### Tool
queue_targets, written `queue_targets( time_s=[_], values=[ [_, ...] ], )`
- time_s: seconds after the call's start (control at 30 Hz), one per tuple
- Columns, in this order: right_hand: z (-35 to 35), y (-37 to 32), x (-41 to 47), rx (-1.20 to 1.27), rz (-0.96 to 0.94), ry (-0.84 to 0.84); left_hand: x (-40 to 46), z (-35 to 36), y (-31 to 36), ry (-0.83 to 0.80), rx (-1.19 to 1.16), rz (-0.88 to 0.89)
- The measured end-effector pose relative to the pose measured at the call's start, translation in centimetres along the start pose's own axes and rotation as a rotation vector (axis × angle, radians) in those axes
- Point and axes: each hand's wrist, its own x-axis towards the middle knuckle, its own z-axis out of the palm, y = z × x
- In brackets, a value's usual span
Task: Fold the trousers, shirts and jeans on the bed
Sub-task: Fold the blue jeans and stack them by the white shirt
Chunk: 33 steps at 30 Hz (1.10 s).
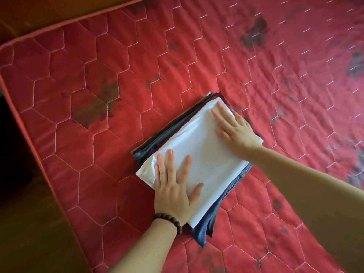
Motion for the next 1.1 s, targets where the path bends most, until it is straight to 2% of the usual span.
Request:
queue_targets(
  time_s=[0.1, 0.2, 0.27, 0.33, 0.37, 0.5, 0.6, 0.77, 0.93, 1.1],
  values=[
    [-1.6, 1.5, -0.1, 0.084, 0.062, 0.029, -1.4, -0.6, -0.4, 0.16, -0.187, -0.074],
    [-2.4, 2.1, 0.8, 0.144, 0.336, -0.15, -2.9, -0.5, 0.6, 0.226, -0.351, -0.394],
    [-2.2, 2.1, 1.4, 0.301, 0.426, -0.238, -3.0, -0.8, 1.9, 0.188, -0.644, -0.579],
    [-1.9, 2.4, 1.6, 0.419, 0.471, -0.247, -2.6, -0.8, 2.7, 0.168, -0.921, -0.597],
    [-1.8, 2.5, 1.5, 0.443, 0.482, -0.243, -2.5, -0.7, 2.9, 0.175, -0.981, -0.578],
    [-1.5, 2.3, 0.9, 0.472, 0.501, -0.185, -2.6, -0.3, 2.3, 0.208, -0.891, -0.561],
    [-0.9, 1.8, -0.5, 0.443, 0.526, -0.133, -2.7, -0.5, 0.7, 0.147, -0.834, -0.538],
    [1.0, 0.0, -5.7, 0.482, 0.685, -0.046, -1.6, -2.5, -2.8, -0.101, -0.815, -0.471],
    [4.3, -3.2, -12.3, 0.566, 0.906, 0.096, 0.4, -4.1, -6.5, -0.397, -0.665, -0.254],
    [7.2, -8.5, -17.0, 0.686, 1.152, 0.277, 3.5, -5.1, -8.7, -0.623, -0.456, -0.035]
  ],
)
